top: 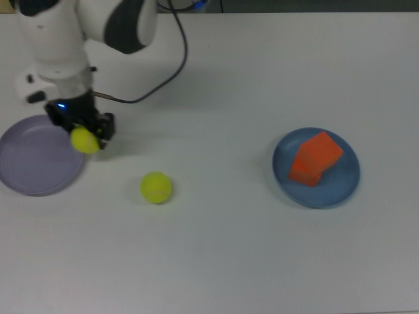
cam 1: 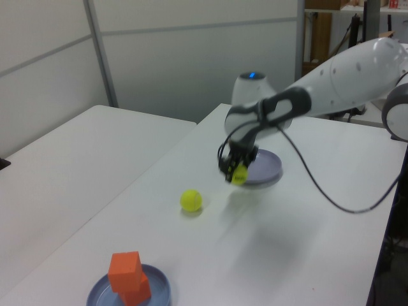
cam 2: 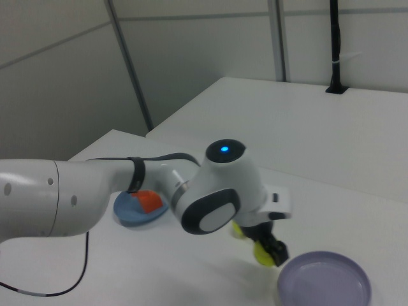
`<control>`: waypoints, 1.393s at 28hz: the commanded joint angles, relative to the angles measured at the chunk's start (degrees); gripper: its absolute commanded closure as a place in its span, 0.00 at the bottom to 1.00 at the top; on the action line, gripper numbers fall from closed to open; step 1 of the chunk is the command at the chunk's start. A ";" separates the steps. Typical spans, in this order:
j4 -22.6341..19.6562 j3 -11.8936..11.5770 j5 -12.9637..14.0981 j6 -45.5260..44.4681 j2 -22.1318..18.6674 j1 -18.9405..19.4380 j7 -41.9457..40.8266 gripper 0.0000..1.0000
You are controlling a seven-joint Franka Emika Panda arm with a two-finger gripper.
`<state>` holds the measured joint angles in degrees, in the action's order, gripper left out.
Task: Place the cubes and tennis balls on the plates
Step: 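Carry the tennis ball onto the lavender plate and release it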
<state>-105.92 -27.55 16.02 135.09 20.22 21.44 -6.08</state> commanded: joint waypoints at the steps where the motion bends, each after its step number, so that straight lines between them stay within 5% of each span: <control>1: 3.35 -1.36 3.13 -0.27 1.39 -4.64 -3.85 1.00; 8: 10.99 -1.36 10.95 0.08 10.18 -7.55 -6.40 1.00; 17: 13.46 -1.36 12.54 0.43 14.41 -7.64 -6.48 1.00; 18: 13.46 -1.36 12.46 0.43 14.41 -7.64 -6.66 0.85; 20: 13.46 -1.45 12.45 0.35 14.15 -7.73 -8.06 0.03; 21: 13.46 -1.45 12.54 0.35 13.71 -7.81 -8.68 0.00; 30: 13.46 -1.36 12.72 -4.31 6.24 -7.20 -9.83 0.00; 39: 15.92 3.91 13.42 -6.77 4.30 -4.30 -5.62 0.00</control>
<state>-90.80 -26.21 27.95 129.17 24.37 15.64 -13.77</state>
